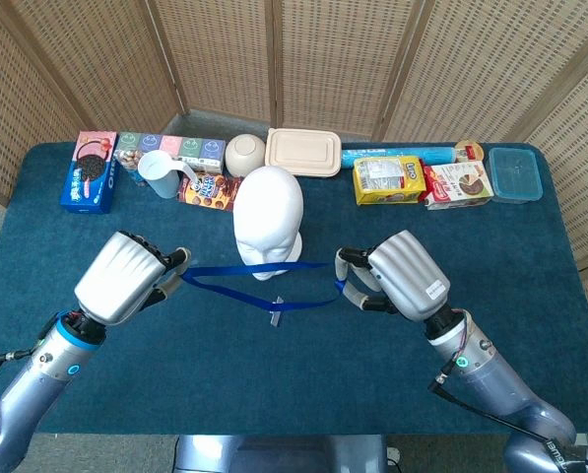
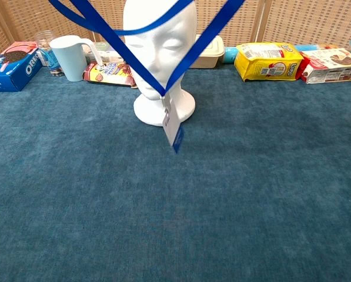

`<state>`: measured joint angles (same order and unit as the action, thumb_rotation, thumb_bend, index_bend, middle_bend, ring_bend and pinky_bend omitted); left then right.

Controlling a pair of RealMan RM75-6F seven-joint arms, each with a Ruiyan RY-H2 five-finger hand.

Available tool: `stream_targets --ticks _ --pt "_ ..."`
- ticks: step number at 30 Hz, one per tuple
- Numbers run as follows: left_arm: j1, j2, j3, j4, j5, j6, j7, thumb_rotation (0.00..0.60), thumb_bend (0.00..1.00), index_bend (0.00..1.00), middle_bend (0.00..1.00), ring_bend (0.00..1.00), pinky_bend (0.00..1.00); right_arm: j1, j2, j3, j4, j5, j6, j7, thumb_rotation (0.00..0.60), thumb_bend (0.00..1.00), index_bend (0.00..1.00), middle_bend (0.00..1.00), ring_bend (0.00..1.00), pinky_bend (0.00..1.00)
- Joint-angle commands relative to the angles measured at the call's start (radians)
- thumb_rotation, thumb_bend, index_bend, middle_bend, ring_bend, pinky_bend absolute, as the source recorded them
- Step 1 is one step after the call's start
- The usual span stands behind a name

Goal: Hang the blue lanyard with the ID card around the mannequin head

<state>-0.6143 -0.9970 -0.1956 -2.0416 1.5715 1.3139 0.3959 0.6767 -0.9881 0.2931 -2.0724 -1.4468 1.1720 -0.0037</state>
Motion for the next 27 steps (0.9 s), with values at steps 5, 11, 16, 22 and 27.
stream_targets --ticks 5,11,16,22,27 --pt "0.005 0.036 -0.033 -0.014 -0.020 0.007 -0.013 0.600 0.45 0.63 1.00 1.00 1.00 0.022 0.034 0.041 -0.020 0.047 -0.026 0.011 0.600 0.47 0.77 0.89 1.00 1.00" --pt "-0.001 0.054 -0.065 -0.007 -0.045 0.006 -0.020 0.600 0.46 0.63 1.00 1.00 1.00 0.047 0.053 0.076 -0.025 0.098 -0.053 0.019 0.600 0.47 0.77 0.89 1.00 1.00" --pt "-0.004 0.056 -0.088 0.013 -0.072 0.008 -0.024 0.598 0.46 0.63 1.00 1.00 1.00 0.073 0.061 0.103 -0.014 0.139 -0.075 0.017 0.598 0.47 0.77 0.89 1.00 1.00" --pt "-0.019 0.049 -0.112 0.038 -0.108 -0.001 -0.025 0.600 0.46 0.63 1.00 1.00 1.00 0.111 0.053 0.130 0.011 0.192 -0.103 0.003 0.599 0.47 0.77 0.89 1.00 1.00" --pt "-0.036 0.042 -0.133 0.059 -0.138 -0.012 -0.019 0.600 0.46 0.63 1.00 1.00 1.00 0.146 0.040 0.150 0.042 0.237 -0.123 -0.016 0.600 0.47 0.77 0.89 1.00 1.00"
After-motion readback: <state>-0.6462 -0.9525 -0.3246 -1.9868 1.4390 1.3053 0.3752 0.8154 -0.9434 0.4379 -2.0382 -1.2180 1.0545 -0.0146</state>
